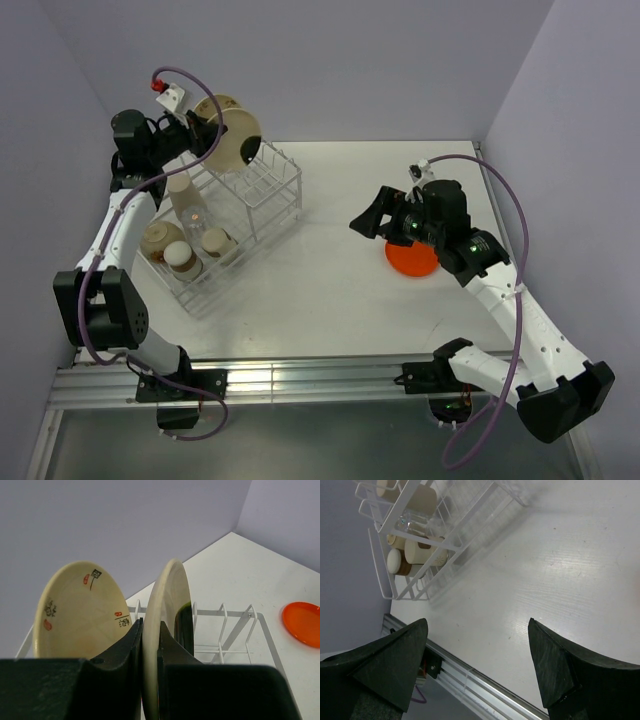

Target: Load the mixed dishes into the dish rack

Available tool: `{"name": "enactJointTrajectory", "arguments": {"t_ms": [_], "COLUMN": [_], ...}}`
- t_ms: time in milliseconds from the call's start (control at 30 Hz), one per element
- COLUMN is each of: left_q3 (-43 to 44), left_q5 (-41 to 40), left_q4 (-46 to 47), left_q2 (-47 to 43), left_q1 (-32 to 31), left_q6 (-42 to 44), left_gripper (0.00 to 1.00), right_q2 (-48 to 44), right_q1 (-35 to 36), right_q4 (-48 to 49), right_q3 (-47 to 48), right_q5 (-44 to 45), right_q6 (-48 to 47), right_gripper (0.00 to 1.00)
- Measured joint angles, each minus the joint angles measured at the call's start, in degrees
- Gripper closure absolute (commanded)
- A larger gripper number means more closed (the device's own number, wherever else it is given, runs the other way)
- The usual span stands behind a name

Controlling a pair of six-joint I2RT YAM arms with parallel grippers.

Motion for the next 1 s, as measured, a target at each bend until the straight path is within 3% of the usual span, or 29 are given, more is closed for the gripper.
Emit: {"name": "enactJointTrajectory", "arguments": {"t_ms": [233, 333, 367, 433, 467, 600, 667, 767, 867, 1000], "left_q3": [2.2, 2.3, 2.4, 2.4, 2.4, 2.4, 2.3, 1.6, 0.6, -0.2], "left_q5": [-4.7, -6.1, -6.4, -6.6, -6.7, -7.8, -8.5, -9.6, -10.6, -11.4], "left_q4": [-2.4, -2.9, -3.2, -3.3, -3.4, -4.0, -4.1, -4.4, -4.7, -5.6], "left_q2": [2.9, 3.1, 3.1, 3.1, 3.1, 3.1, 2.9, 2.2, 0.9, -2.0], "left_q1": [-4.5, -5.3, -5.3, -5.4, -5.4, -5.9, -6.0, -6.0, -6.1, -6.1], "left_q6": [3.1, 3.7, 3.7, 3.7, 3.5, 3.1, 2.5, 1.7, 1.3, 1.1], "left_gripper": [0.99, 0.91, 0.87, 0.66, 0.50, 0.30, 0.25, 0.08, 0.01, 0.01], "right_q2": [-0.7, -1.4, -1.7, -2.3, -2.6, -4.0, -4.3, -4.8, -6.2, -9.1], "right_q1": [-0.3, -0.6, -0.8, -0.9, -1.0, -1.4, -1.6, -2.1, -3.8, -8.8], "right_q4": [-0.1, -0.5, -0.7, -1.0, -1.3, -2.1, -2.9, -4.1, -4.7, -5.2], "right_q3": [-0.1, -0.1, -0.1, -0.2, -0.2, -0.9, -1.6, -3.4, -7.0, -15.3], "right_q5": [0.8, 1.6, 1.9, 2.4, 2.7, 4.6, 6.1, 8.5, 10.7, 12.5], "right_q6": [0.1, 0.1, 0.1, 0.1, 0.2, 0.8, 1.8, 3.4, 6.2, 11.0], "right_gripper": [0.12, 0.11, 0.11, 0.10, 0.09, 0.07, 0.07, 0.06, 0.07, 0.11]}}
